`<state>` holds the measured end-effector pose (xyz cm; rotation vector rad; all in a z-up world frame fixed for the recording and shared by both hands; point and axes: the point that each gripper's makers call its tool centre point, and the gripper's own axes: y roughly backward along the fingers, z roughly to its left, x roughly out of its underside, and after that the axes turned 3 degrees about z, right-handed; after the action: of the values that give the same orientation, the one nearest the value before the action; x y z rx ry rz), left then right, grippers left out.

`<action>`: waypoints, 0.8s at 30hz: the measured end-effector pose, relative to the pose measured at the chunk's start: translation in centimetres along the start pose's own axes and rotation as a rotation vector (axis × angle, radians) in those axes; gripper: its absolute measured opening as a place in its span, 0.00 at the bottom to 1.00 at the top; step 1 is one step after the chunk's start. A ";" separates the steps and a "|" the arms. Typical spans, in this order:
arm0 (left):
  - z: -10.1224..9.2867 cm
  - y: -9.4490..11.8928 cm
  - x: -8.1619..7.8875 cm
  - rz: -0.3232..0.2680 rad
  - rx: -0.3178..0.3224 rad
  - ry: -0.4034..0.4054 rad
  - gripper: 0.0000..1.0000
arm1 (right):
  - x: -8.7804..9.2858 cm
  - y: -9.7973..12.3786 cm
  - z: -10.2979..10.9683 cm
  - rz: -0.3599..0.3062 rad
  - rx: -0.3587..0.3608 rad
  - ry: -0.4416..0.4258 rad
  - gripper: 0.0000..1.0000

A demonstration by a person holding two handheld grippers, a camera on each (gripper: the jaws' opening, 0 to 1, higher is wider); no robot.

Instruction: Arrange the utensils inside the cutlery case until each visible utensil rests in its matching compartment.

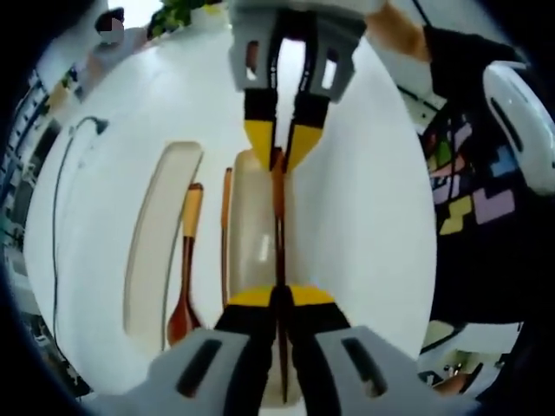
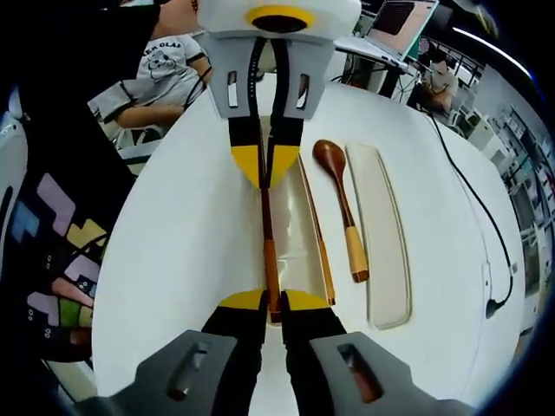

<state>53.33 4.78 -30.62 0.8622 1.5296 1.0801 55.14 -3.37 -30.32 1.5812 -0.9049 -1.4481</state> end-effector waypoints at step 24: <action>0.1 -0.4 -0.2 -0.061 0.017 0.033 0.06 | -0.8 3.1 -2.3 -0.054 0.056 -0.048 0.08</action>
<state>53.47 4.45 -30.88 0.8083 1.5850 1.0432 57.38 -3.81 -27.11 1.6293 -0.9446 -1.5160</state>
